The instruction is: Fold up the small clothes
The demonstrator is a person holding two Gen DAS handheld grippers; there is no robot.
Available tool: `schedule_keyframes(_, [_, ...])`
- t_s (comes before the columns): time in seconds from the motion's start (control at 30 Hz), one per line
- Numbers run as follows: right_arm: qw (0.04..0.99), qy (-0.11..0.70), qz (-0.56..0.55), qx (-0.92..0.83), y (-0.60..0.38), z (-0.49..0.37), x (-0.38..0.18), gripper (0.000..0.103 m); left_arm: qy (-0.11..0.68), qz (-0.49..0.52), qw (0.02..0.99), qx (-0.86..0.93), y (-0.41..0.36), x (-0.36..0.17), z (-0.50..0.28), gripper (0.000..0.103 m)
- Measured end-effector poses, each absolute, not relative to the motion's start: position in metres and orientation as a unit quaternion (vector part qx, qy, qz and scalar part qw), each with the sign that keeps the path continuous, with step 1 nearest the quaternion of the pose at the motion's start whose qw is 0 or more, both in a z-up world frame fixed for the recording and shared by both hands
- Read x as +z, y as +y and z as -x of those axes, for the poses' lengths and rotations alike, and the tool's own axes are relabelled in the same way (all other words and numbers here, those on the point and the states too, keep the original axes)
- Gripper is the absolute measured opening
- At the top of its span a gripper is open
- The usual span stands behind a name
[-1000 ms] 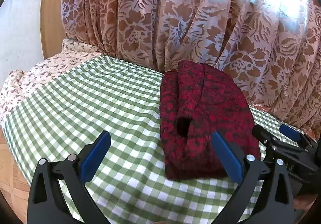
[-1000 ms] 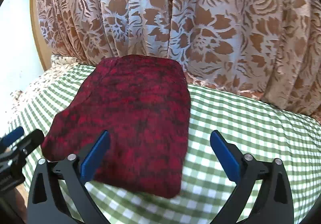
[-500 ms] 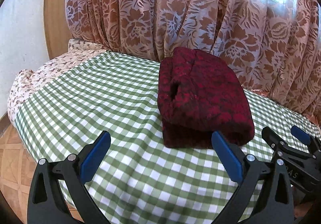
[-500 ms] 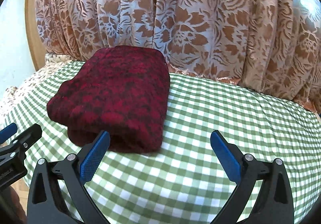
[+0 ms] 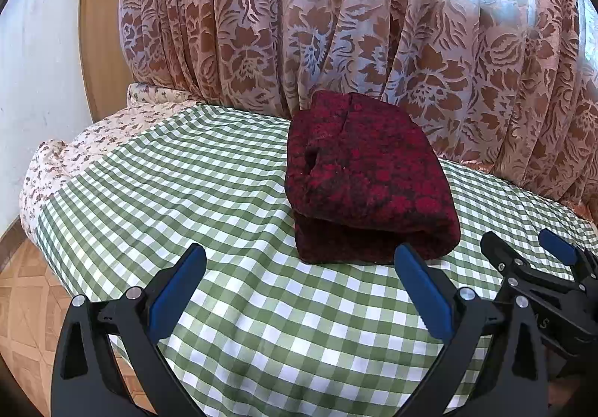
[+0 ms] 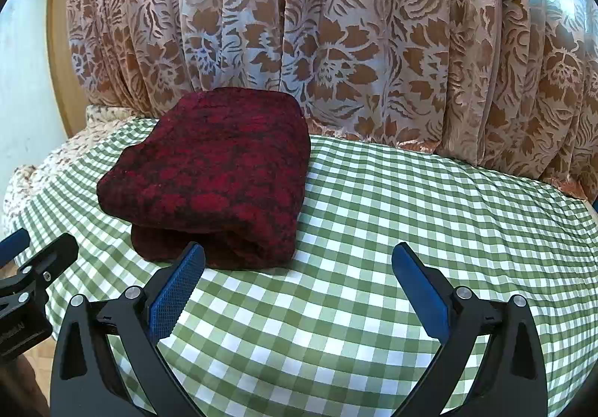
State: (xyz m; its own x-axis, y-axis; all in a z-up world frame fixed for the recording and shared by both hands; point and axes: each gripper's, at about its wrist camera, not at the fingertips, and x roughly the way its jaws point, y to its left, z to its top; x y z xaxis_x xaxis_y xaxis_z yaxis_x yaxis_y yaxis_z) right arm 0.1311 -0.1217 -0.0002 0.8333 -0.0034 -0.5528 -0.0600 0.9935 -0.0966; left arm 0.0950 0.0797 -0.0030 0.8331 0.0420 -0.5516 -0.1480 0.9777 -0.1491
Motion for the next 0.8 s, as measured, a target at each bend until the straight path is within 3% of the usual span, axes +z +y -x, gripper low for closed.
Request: schedule_keyframes(0.8, [0.955, 0.290, 0.059, 0.020, -0.114, -0.129, -0.002, 0.099, 0.279, 0.104, 0.952, 0.069, 0.091, -0.004, -0.093, 0.100])
